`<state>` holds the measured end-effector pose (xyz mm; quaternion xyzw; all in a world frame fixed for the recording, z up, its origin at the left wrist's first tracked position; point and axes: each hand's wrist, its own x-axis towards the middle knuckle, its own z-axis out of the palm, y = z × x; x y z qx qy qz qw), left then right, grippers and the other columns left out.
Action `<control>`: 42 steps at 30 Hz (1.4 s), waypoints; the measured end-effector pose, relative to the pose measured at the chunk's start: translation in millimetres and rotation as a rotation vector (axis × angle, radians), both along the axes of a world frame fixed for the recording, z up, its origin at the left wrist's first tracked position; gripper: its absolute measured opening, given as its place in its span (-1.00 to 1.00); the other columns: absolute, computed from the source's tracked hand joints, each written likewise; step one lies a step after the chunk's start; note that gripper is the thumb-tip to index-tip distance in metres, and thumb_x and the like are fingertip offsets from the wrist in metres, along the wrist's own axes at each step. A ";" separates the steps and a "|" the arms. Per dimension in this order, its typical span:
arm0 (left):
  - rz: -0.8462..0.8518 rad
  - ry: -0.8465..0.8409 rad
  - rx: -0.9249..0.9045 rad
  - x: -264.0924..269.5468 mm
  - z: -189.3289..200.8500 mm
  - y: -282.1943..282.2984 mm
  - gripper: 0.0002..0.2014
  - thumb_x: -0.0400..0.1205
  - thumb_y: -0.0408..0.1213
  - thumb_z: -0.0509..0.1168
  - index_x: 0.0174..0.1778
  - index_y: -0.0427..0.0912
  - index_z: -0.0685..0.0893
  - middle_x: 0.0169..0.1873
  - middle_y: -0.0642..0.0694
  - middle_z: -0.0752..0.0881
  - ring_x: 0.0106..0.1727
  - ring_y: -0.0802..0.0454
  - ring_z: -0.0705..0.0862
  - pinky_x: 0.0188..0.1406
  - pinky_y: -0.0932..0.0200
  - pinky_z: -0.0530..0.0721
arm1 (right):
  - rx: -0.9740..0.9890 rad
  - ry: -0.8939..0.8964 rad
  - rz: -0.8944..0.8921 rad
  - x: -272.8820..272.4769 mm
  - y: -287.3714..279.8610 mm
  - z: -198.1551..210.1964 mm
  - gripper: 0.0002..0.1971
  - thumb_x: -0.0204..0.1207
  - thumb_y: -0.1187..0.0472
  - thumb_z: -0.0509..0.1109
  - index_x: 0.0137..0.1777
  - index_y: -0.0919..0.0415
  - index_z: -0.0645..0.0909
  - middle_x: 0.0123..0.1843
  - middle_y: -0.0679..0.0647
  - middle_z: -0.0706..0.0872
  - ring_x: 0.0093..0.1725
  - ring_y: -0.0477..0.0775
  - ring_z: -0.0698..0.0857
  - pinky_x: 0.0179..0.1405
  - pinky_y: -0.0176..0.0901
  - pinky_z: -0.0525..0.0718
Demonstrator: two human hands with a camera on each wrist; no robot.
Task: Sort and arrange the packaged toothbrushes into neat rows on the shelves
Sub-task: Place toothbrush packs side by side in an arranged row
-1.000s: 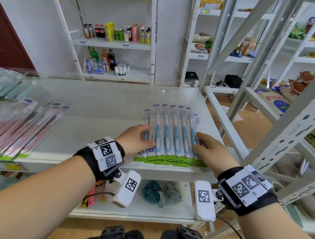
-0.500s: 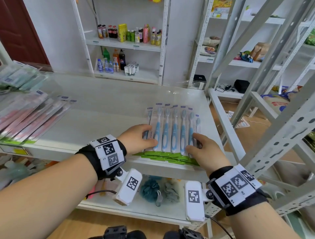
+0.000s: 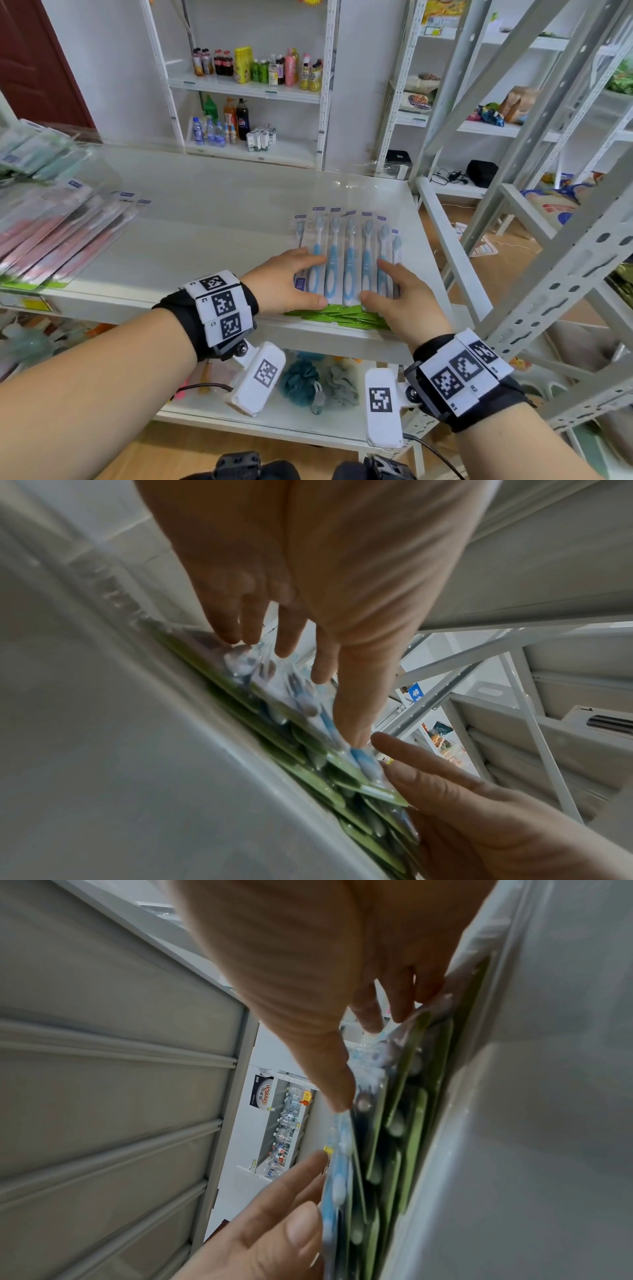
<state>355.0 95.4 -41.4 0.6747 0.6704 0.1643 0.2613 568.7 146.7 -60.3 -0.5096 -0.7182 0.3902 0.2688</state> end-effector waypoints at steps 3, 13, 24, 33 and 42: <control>-0.027 0.017 -0.009 0.6 -0.7 1.4 -0.21 0.50 0.04 0.42 0.61 0.09 0.20 0.62 -0.01 0.15 0.61 0.07 0.15 0.36 0.38 0.05 | 0.031 -0.068 -0.006 -4.9 0.0 -0.6 -0.35 0.41 0.11 0.51 0.51 -0.04 0.42 0.63 0.08 0.25 0.61 -0.02 0.20 0.51 -0.18 0.17; -0.075 0.062 -0.016 -2.5 -1.7 2.3 -0.22 0.50 0.07 0.40 0.61 0.13 0.20 0.61 -0.01 0.15 0.60 0.04 0.15 0.39 0.34 0.07 | 0.015 -0.173 -0.015 -11.3 4.4 -0.3 -0.31 0.39 0.11 0.49 0.54 -0.01 0.37 0.61 0.10 0.26 0.60 0.05 0.22 0.59 -0.01 0.22; -0.083 0.112 -0.030 -4.3 2.3 0.6 -0.25 0.50 0.07 0.40 0.59 0.19 0.21 0.61 -0.07 0.15 0.61 0.00 0.15 0.51 0.23 0.12 | 0.022 -0.256 0.027 -16.3 0.9 2.8 -0.46 0.46 0.10 0.41 0.45 -0.19 0.47 0.68 0.14 0.07 0.65 0.05 0.07 0.59 -0.09 0.11; -0.098 0.140 -0.002 -1.2 0.8 0.8 -0.27 0.51 0.03 0.40 0.59 0.15 0.24 0.58 -0.05 0.21 0.57 0.01 0.21 0.36 0.35 0.12 | 0.052 -0.254 0.063 -16.0 -2.6 0.7 -0.55 0.58 0.10 0.29 0.48 -0.14 0.45 0.69 0.16 0.05 0.67 0.07 0.02 0.64 -0.07 0.04; -0.114 0.146 -0.008 -2.1 3.1 5.1 -0.30 0.51 0.04 0.40 0.57 0.17 0.28 0.57 -0.06 0.24 0.58 0.04 0.20 0.25 0.42 0.10 | 0.043 -0.264 0.074 -15.9 1.7 3.9 -0.54 0.55 0.17 0.33 0.46 -0.09 0.48 0.68 0.12 0.07 0.65 0.04 0.08 0.56 -0.21 0.08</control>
